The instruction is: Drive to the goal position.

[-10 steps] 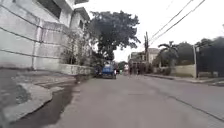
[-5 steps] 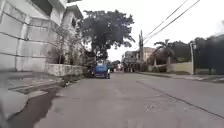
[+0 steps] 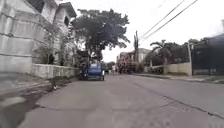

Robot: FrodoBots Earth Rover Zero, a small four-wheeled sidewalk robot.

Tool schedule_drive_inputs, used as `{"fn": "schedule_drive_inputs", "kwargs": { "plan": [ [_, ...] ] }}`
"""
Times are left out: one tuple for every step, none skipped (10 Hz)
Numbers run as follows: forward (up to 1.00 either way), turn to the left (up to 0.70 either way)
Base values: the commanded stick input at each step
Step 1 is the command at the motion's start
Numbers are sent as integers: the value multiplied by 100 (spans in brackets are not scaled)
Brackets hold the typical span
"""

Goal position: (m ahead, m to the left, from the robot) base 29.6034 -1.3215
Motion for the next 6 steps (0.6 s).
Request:
{"fn": "schedule_drive_inputs", "kwargs": {
  "plan": [
    [100,0],
    [100,0],
    [100,0],
    [100,0],
    [100,-6],
    [100,-22]
  ]
}}
